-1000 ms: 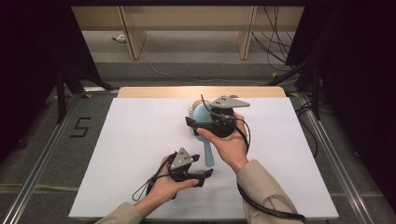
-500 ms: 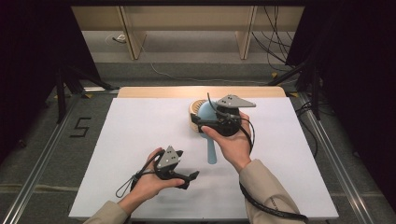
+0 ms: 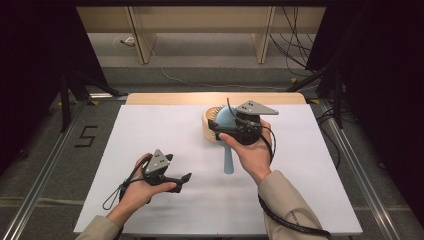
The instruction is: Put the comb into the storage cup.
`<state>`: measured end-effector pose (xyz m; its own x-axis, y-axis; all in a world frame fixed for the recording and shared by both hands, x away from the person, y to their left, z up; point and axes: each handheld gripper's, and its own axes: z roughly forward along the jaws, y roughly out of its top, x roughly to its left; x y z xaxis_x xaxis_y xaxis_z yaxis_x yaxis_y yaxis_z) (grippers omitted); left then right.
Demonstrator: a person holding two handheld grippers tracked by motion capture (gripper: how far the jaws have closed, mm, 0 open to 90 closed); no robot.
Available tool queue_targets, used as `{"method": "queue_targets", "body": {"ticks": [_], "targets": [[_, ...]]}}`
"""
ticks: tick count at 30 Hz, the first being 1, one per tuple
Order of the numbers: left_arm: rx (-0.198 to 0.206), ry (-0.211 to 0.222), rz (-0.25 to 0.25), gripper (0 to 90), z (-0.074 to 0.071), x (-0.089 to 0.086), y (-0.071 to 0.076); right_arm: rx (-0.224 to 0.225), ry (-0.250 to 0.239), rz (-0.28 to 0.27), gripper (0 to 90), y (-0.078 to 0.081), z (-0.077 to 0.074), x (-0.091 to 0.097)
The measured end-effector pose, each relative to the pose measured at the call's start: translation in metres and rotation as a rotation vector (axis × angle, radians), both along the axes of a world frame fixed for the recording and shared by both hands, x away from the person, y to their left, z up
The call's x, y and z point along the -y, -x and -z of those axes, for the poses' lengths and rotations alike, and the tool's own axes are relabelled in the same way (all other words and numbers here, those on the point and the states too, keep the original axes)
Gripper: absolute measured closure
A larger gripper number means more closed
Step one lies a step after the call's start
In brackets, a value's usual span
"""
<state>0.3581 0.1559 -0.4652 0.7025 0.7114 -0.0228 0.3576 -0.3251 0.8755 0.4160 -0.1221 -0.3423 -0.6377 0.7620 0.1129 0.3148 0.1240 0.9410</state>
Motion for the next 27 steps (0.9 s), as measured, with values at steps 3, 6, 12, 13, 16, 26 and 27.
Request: {"method": "queue_targets", "body": {"ticks": [3,6,12,13,16,26,27], "targets": [[0.004,-0.002,-0.005,8.3,0.001,-0.007,0.001,0.000,-0.001,0.005,20.5,0.000,0.000,0.001],[0.012,-0.015,-0.005,9.0,0.003,-0.014,0.003,0.000,-0.003,0.011,20.5,-0.001,0.000,0.001],[0.029,-0.042,-0.031,10.5,0.006,-0.028,0.006,0.005,-0.004,0.017,20.5,-0.001,0.001,0.003],[0.036,-0.041,-0.042,10.7,0.006,-0.030,0.007,0.005,-0.003,0.018,20.5,-0.001,0.001,0.003],[0.059,-0.048,-0.068,10.7,0.006,-0.035,0.009,0.007,-0.005,0.026,20.5,-0.002,0.001,0.004],[0.067,-0.031,-0.101,10.8,0.006,-0.045,0.012,0.018,-0.007,0.036,20.5,-0.004,0.002,0.006],[0.071,-0.030,-0.105,10.8,0.006,-0.047,0.012,0.018,-0.008,0.037,20.5,-0.004,0.002,0.006]]}}
